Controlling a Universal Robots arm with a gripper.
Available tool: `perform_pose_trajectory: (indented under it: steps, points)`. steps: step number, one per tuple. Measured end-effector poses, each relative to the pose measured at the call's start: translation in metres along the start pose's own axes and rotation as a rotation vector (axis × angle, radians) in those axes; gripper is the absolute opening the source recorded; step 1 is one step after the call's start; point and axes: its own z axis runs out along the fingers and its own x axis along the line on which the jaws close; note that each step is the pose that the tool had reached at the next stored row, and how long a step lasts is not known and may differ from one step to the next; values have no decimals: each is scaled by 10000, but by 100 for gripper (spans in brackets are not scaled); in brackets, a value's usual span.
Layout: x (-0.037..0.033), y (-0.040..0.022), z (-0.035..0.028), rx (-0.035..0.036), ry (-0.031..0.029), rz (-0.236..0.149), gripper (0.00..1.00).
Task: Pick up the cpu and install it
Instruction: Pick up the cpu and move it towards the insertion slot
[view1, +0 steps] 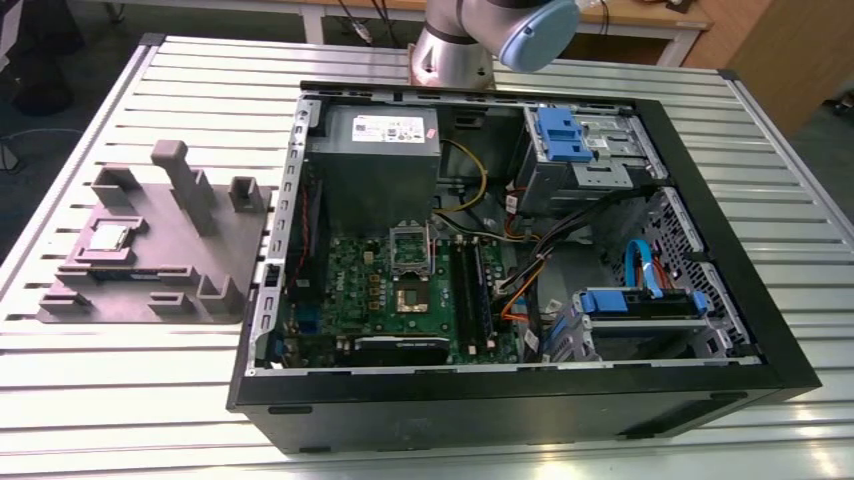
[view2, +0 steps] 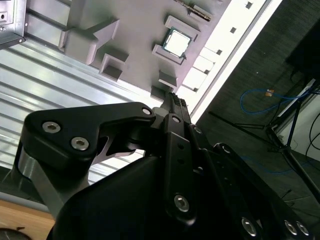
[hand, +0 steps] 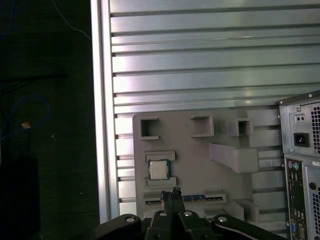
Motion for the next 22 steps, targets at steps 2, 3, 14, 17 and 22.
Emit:
perform_pose_trajectory:
  steps: [2, 3, 14, 17, 22]
  points:
    - [1, 0, 0, 1, 1, 1, 17]
    - [2, 0, -1, 1, 1, 0, 23]
    - [5, 0, 17, 102, 57, -64, 59]
    - [5, -1, 36, 215, 161, -115, 59]
    - [5, -1, 52, 219, 179, -115, 59]
